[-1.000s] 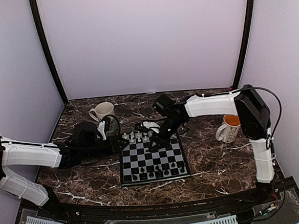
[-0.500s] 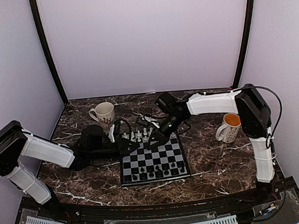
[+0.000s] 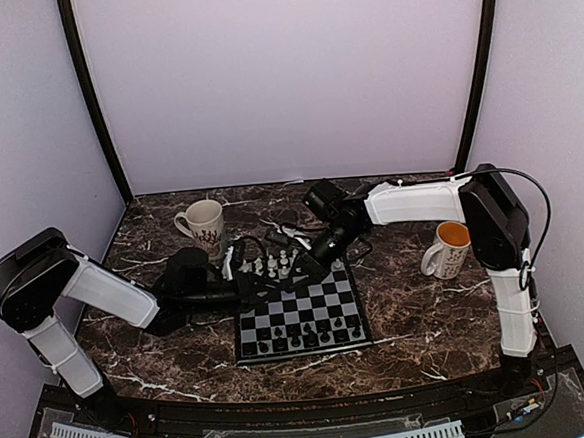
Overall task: Set up the chess pieces on the board
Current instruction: Pass from the right arm to the left
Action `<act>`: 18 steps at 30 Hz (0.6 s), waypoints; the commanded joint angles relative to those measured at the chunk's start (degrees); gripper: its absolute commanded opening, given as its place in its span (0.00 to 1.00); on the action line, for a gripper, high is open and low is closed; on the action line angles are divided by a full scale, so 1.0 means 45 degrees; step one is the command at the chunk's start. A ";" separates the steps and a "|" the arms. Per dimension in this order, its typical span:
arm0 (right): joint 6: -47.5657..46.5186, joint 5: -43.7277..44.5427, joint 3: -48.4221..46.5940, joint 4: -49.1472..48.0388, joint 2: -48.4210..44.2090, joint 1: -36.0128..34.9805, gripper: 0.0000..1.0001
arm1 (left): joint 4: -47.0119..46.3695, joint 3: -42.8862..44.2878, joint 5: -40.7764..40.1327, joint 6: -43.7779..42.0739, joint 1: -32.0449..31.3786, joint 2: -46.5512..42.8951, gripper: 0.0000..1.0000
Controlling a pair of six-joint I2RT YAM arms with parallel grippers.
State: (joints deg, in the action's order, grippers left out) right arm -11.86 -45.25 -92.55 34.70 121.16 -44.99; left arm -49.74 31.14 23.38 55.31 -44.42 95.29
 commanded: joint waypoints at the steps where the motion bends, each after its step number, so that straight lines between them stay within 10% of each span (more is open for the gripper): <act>1: 0.0047 -0.0293 -0.0214 -0.0206 -0.0128 0.0023 0.11 | -0.0906 0.0248 0.0375 0.0216 -0.0050 0.0140 0.26; 18: 0.0057 -0.0645 -0.0055 -0.0190 -0.0137 0.0018 0.12 | -0.1757 0.0174 0.0391 0.0361 -0.0050 0.0611 0.11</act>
State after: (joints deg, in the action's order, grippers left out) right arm -11.68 -46.57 -92.55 34.74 121.16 -44.88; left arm -54.46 31.46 24.58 57.10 -44.51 98.15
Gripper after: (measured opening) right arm 0.117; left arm 0.129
